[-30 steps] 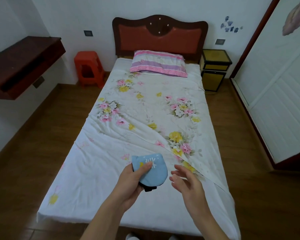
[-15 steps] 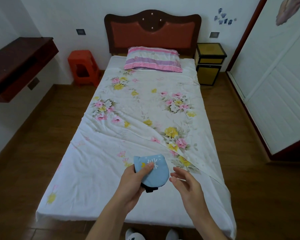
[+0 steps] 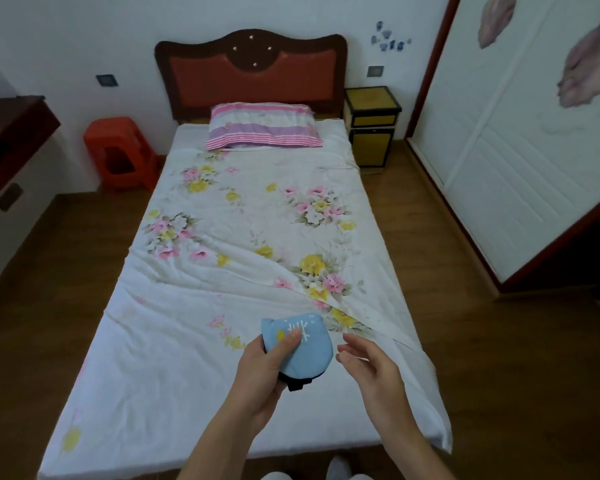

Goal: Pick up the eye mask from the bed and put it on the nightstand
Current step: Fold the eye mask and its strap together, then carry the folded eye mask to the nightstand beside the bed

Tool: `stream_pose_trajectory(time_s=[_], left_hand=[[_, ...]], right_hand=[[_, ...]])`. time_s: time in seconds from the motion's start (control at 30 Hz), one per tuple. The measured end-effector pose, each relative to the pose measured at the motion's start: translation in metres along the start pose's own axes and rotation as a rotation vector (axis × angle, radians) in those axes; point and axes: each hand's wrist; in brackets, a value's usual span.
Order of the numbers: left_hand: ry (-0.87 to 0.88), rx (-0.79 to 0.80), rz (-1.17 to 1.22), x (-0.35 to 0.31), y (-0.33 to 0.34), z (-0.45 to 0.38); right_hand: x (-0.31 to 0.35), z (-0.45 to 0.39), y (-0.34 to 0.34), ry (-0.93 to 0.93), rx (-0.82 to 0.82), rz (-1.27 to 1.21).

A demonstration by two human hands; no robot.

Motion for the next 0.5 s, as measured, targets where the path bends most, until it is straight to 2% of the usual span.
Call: stream_pose_trajectory(time_s=[0.23,0.5], left_hand=[[-0.004,0.161,-0.093,-0.003,-0.001,-0.005],[-0.092,0.381,-0.227,0.019,0.016,0.0]], right_hand=[[-0.005,0.029,0.004,0.028,-0.196,-0.006],[-0.021,0.082,-0.011,0.09,-0.44,-0.082]])
Point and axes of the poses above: each hand's wrist, its own z-axis away from the middle knuckle, its own y-axis out of the palm, x = y × z, and after that the axes turned 7 degrees about -x, right-handed
